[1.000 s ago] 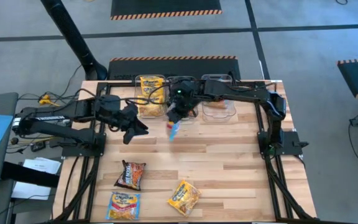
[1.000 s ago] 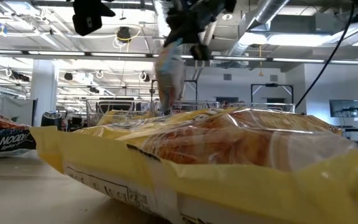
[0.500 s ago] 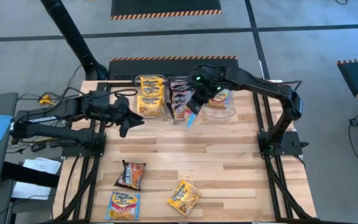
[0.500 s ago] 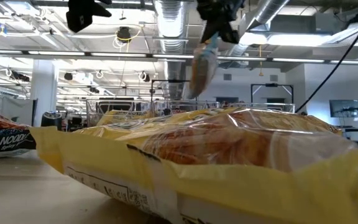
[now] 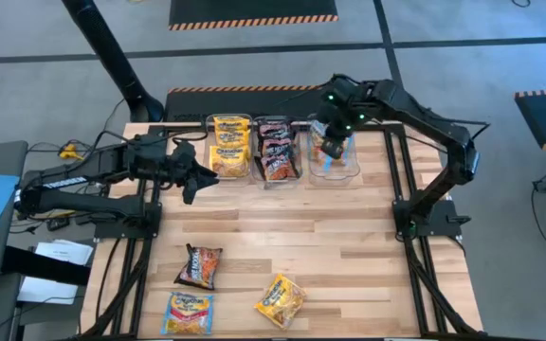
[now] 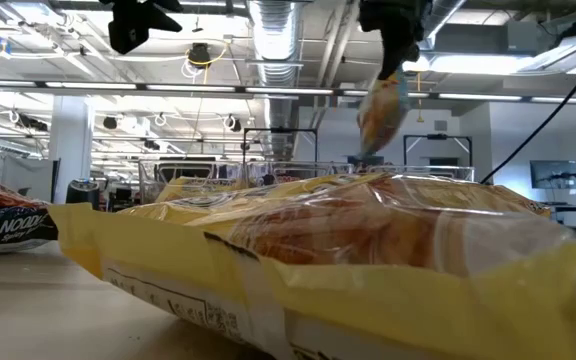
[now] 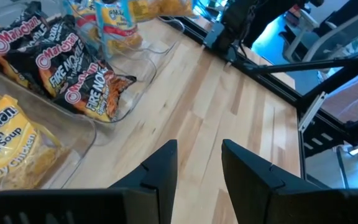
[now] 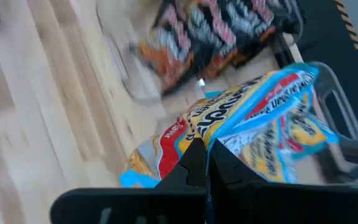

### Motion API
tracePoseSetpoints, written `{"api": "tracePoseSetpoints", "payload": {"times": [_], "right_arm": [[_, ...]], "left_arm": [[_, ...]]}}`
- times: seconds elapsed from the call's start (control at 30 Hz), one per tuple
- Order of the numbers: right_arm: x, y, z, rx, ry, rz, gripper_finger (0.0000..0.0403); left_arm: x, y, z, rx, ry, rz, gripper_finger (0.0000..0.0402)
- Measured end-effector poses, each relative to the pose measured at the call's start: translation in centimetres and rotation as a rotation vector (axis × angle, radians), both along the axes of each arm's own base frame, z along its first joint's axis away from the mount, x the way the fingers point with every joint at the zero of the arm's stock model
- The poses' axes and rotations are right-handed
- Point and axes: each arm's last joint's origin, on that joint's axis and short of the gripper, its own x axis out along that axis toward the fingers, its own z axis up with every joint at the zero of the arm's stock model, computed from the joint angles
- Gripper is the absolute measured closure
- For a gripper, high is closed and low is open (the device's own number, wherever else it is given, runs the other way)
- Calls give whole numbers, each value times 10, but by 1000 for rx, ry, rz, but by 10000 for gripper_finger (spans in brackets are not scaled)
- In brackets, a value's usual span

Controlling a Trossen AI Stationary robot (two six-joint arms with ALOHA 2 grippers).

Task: Sort Maruchan noodles
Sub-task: Put the blue noodle pack in the right transparent bin

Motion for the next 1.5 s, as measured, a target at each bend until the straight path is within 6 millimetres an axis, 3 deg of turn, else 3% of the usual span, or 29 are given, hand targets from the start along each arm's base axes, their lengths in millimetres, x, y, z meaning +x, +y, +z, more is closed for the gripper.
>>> {"api": "tracePoseSetpoints", "payload": {"times": [0.23,0.37,0.8,1.03,1.2,1.5], "right_arm": [[-3,-10,-9,-64,119,172,398],[1,-15,-26,-31,242,222,398],[39,-38,-84,26,422,338,398],[48,-49,-108,-49,589,295,369],[47,-50,-115,-68,687,268,353],[43,-49,-114,-45,715,222,309]], "left_arm": [[0,1,0,38,6,-9,290],[0,1,0,43,7,-12,290],[-2,1,-3,38,41,-13,290],[-3,2,-6,59,76,12,290],[-3,2,-5,73,77,18,290],[-4,7,-5,72,76,47,290]]}}
